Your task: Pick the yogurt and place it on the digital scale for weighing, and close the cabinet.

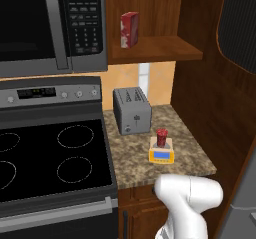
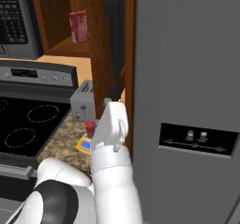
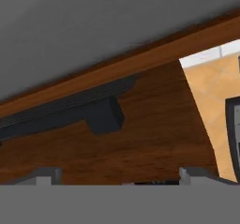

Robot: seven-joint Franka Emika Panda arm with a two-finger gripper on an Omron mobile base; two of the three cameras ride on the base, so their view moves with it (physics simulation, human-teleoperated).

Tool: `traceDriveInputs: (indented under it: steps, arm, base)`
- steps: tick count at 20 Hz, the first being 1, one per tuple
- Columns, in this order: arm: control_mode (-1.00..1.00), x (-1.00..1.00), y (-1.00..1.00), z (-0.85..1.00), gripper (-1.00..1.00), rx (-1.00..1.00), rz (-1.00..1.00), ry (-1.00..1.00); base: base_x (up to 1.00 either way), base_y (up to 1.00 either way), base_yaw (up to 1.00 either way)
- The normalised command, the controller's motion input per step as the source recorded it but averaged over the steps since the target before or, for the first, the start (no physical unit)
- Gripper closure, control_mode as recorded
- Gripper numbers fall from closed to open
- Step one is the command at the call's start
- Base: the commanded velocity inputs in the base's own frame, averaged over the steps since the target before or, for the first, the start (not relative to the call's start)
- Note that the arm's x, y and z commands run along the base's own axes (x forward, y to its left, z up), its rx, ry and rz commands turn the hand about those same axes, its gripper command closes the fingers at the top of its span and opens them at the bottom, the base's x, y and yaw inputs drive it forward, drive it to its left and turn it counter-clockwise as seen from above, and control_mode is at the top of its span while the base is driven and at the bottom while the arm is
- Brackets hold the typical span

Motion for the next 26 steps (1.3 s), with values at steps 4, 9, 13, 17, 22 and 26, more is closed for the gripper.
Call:
traceDriveInputs:
  steps: [4,9,13,17,22,26]
  arm:
    - [-1.00,0.00,-0.58,0.00,-1.00,0.00,0.01,0.01]
    - [-1.00,0.00,-0.26,0.00,-1.00,0.00,0.01,0.05]
    - [-1.00,0.68,0.04,0.00,-1.00,-0.05,0.00,0.11]
    - [-1.00,0.70,-0.19,-0.01,-1.00,0.00,0.04,0.08]
    - [-1.00,0.38,-0.03,0.00,-1.00,-0.01,0.06,0.01]
    - [-1.00,0.39,0.66,0.04,-1.00,-0.01,0.06,0.00]
  base:
    - [0.00,0.00,0.00]
    - [0.00,0.00,0.00]
    - [0.00,0.00,0.00]
    - [0.00,0.00,0.00]
    - [0.00,0.00,0.00]
    - [0.00,0.00,0.00]
